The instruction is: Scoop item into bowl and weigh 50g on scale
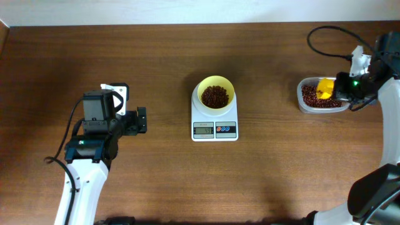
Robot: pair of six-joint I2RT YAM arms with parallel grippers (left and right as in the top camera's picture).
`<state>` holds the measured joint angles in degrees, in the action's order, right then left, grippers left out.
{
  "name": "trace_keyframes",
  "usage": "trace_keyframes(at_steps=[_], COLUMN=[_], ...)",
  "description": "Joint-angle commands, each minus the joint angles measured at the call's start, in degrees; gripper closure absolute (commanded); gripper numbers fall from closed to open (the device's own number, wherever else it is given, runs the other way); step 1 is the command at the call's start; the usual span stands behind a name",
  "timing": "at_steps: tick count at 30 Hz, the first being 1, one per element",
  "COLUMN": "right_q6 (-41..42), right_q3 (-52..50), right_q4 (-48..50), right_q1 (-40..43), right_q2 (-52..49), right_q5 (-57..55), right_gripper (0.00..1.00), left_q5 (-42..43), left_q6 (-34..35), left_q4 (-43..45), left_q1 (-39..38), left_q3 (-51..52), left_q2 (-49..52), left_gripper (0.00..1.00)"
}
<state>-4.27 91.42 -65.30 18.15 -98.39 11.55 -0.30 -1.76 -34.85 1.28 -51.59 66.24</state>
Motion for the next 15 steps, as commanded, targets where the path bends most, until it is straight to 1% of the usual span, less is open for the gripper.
trace_keyframes(at_steps=[1,2,4,6,9,11,13,14,15], right_q6=[0.7,0.7,0.68,0.68,0.66,0.68,0.72,1.68,5.57], right_q3=[1.29,1.29,1.29,1.29,1.29,1.29,1.29,1.29,1.29], right_q4=[0.17,0.17,0.17,0.22,0.81,1.73,2.6,3.5,5.97], right_q1=[5.05,8.0,10.12,9.97,9.9,8.09,5.07,2.69,0.17], right_q2=[1.22,1.22,1.22,1.22,1.22,1.22,1.22,1.22,1.22], right_q5=[10.73,17.25,22.45,24.76,34.51,38.42,38.42,38.42,38.42], right_gripper=[0.96,0.96,0.96,0.96,0.96,0.96,0.96,0.96,0.96], left_q5=[-0.39,-0.39,-0.39,-0.39,-0.39,-0.39,-0.39,-0.39,-0.39], left_q6=[-0.7,-0.7,-0.68,-0.7,-0.68,-0.7,-0.7,-0.7,-0.7], left_q4=[0.11,0.09,0.09,0.09,0.11,0.09,0.09,0.09,0.09], left_q1=[0.28,0.28,0.28,0.28,0.28,0.28,0.28,0.28,0.28], left_q3=[0.15,0.15,0.15,0.15,0.15,0.15,0.15,0.15,0.15], left_q2=[0.31,0.31,0.31,0.31,0.31,0.31,0.31,0.31,0.31], left_gripper=[0.01,0.01,0.01,0.01,0.01,0.01,0.01,0.01,0.01])
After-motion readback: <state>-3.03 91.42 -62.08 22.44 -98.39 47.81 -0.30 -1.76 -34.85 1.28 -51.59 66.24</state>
